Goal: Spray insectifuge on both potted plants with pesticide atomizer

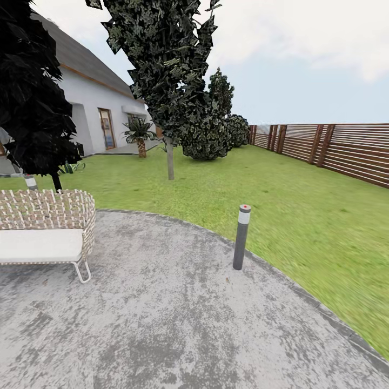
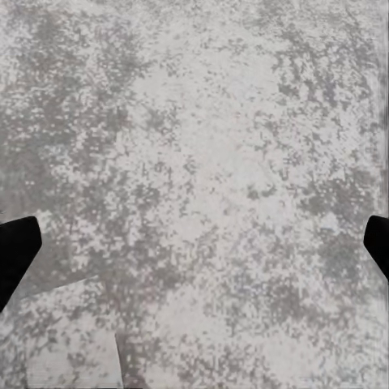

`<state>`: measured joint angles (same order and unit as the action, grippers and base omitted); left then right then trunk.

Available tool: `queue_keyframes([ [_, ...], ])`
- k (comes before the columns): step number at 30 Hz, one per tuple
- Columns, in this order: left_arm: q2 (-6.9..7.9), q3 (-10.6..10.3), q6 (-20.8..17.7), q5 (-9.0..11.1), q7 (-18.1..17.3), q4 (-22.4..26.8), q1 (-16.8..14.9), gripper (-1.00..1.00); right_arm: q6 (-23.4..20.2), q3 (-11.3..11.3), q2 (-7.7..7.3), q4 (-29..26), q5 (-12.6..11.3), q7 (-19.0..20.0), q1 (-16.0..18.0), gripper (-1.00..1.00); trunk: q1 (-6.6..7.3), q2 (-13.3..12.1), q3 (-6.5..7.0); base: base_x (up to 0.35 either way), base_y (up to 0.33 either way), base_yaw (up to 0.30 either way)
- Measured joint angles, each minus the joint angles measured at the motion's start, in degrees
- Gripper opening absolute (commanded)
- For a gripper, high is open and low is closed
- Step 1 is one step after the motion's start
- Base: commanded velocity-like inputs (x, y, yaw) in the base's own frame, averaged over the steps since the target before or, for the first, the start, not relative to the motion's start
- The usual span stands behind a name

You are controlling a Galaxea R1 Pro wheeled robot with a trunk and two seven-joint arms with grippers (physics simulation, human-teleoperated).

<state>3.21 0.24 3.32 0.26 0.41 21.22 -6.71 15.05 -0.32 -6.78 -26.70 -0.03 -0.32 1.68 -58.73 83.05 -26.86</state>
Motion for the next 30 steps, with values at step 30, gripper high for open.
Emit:
queue_keyframes([
  [30,0.08,4.1,13.2,0.2,0.0,-5.8,-4.7,1.00,0.1,0.2,0.80,-7.0,0.0,0.0,0.1,1.00,0.00,0.0,-0.19,0.000,0.000,0.109],
])
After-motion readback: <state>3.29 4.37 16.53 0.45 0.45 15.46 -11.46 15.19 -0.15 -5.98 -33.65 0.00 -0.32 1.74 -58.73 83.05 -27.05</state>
